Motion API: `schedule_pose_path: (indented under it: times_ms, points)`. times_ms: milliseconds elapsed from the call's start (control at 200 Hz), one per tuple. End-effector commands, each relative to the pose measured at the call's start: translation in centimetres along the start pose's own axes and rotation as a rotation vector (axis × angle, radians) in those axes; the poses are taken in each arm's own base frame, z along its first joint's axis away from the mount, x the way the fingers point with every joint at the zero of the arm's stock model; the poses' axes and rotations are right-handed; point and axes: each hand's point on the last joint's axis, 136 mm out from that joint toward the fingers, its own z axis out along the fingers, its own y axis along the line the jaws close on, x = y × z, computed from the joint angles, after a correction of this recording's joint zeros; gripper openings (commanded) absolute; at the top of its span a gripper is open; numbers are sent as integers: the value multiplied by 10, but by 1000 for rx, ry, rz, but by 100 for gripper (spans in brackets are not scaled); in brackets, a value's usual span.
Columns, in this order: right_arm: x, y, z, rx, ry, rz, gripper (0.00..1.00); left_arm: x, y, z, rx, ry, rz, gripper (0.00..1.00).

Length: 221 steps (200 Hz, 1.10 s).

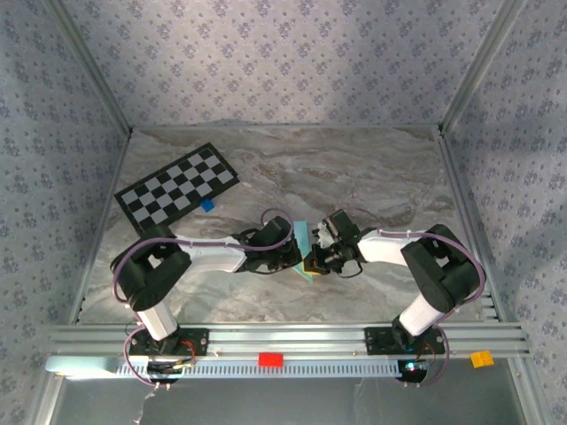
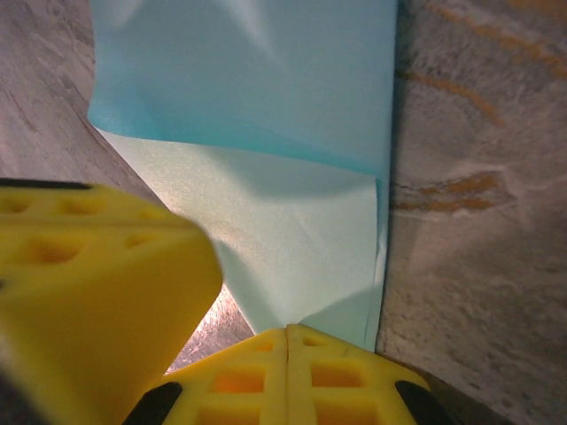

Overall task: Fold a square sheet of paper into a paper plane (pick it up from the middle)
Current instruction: Third fold the triangle at the center of the table.

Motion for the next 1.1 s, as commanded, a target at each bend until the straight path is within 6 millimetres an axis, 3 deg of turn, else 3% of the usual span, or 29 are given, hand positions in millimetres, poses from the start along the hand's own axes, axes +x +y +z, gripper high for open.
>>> schedule_pose_path:
  times_ms: [0,150,430,1099]
  points:
    - [15,-32,5,104,29,69,0,4,25,7,-77,-5,-26,0]
    - [18,-37,6,116,36,75,0,-3,45,7,-103,-39,-35,0]
    - [22,-43,8,127,46,82,0,-18,63,0,-106,-70,-46,1]
    - [26,-46,12,130,64,88,0,-34,81,-13,-56,-129,-40,4]
